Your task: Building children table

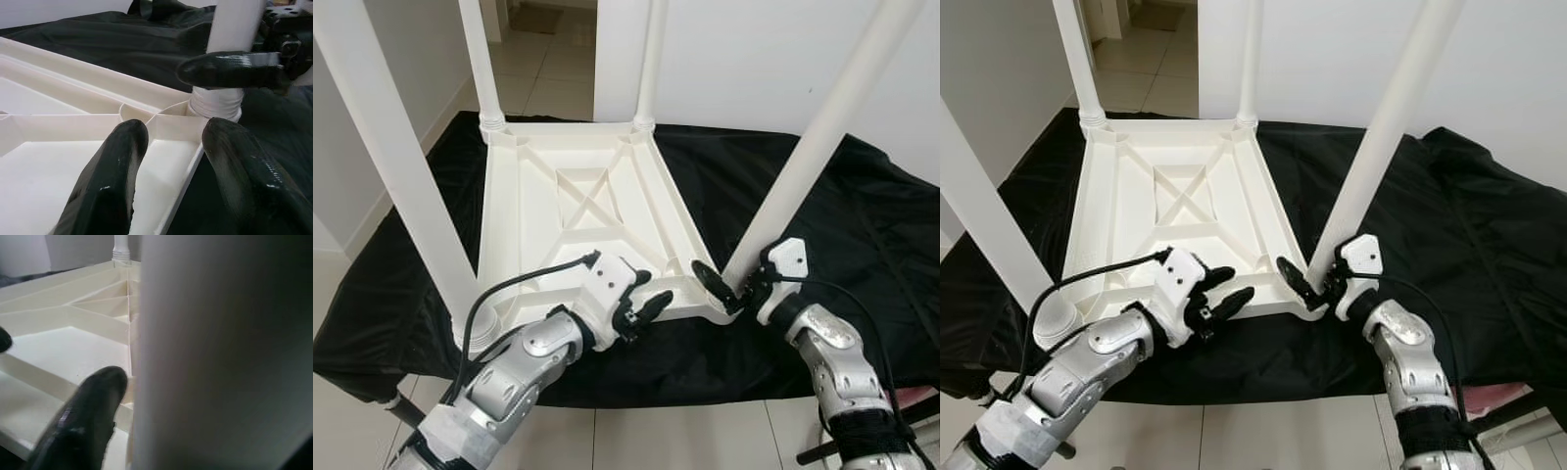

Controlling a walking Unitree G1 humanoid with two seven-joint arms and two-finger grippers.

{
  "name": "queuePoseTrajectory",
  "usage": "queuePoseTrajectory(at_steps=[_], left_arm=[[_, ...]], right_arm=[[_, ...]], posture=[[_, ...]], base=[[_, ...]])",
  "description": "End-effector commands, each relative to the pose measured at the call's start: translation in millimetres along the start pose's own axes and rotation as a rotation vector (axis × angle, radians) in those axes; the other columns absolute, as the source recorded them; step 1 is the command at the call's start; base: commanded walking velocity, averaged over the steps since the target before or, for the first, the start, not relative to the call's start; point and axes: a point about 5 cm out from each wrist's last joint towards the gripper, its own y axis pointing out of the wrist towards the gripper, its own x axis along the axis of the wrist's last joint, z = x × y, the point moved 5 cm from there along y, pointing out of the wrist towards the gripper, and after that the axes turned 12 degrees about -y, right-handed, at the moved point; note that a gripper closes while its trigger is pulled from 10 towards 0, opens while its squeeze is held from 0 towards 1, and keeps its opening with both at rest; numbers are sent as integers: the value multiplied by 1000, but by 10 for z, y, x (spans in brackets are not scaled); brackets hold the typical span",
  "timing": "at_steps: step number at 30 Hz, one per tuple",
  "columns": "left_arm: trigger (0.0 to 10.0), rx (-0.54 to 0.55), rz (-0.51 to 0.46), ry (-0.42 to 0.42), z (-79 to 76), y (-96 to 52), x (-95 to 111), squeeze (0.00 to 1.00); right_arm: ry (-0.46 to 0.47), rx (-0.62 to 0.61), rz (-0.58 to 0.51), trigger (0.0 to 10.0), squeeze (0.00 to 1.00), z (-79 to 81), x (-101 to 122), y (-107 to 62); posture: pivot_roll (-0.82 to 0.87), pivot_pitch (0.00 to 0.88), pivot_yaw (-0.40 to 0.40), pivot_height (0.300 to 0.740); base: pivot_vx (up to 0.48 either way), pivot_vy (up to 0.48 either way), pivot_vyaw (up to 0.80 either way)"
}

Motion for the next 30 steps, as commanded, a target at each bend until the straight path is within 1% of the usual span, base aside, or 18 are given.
queuePoseTrajectory(at_steps=[1,2,5,9,13,14,15,16,19,20,22,26,29,30], left_arm=[[10000,-227,54,13,-246,-7,-35,0],[10000,-229,58,20,-248,-8,-40,0],[10000,-229,60,24,-248,-10,-42,0],[10000,-219,58,20,-238,-19,-41,0],[10000,-220,58,16,-253,-23,-47,0],[10000,-220,58,15,-256,-21,-51,0],[10000,-220,58,15,-256,-21,-51,0],[10000,-220,59,14,-253,-16,-53,0],[10000,-220,62,18,-246,-12,-56,0],[10000,-220,63,20,-235,-9,-55,0],[10000,-220,63,20,-235,-9,-55,0],[10000,-216,58,19,-183,-2,-24,0],[10000,-216,58,19,-183,-2,-24,0],[10000,-216,57,18,-182,0,-21,0]], right_arm=[[-22,31,21,1882,0,10,-40,34],[-21,45,30,0,0,10,-67,36],[-19,60,38,0,0,21,-93,29],[8,88,54,0,0,66,-171,-25],[21,79,51,0,0,70,-180,-44],[20,72,47,8118,0,75,-171,-45],[20,72,47,8118,0,75,-171,-45],[24,55,53,10000,0,78,-167,-30],[20,32,63,10000,0,71,-175,-11],[29,6,68,10000,0,68,-181,13],[29,6,68,10000,0,68,-181,13],[62,-133,61,10000,0,199,-155,55],[62,-133,61,10000,0,199,-155,55],[68,-155,60,10000,0,224,-147,55]], posture=[[-1,0,-64,740],[4,0,-68,740],[7,0,-69,740],[7,0,-71,740],[5,0,-70,740],[2,0,-69,740],[2,0,-69,740],[1,0,-68,740],[-6,0,-65,740],[-8,0,-64,740],[-8,0,-64,740],[-37,0,-48,740],[-37,0,-48,740],[-37,0,-48,740]], base=[[0,0,0],[0,0,0],[0,0,0],[0,0,0],[0,0,0],[0,0,0],[0,0,0],[0,0,0],[0,0,0],[0,0,0],[0,0,0],[0,0,0],[0,0,0],[0,0,0]])
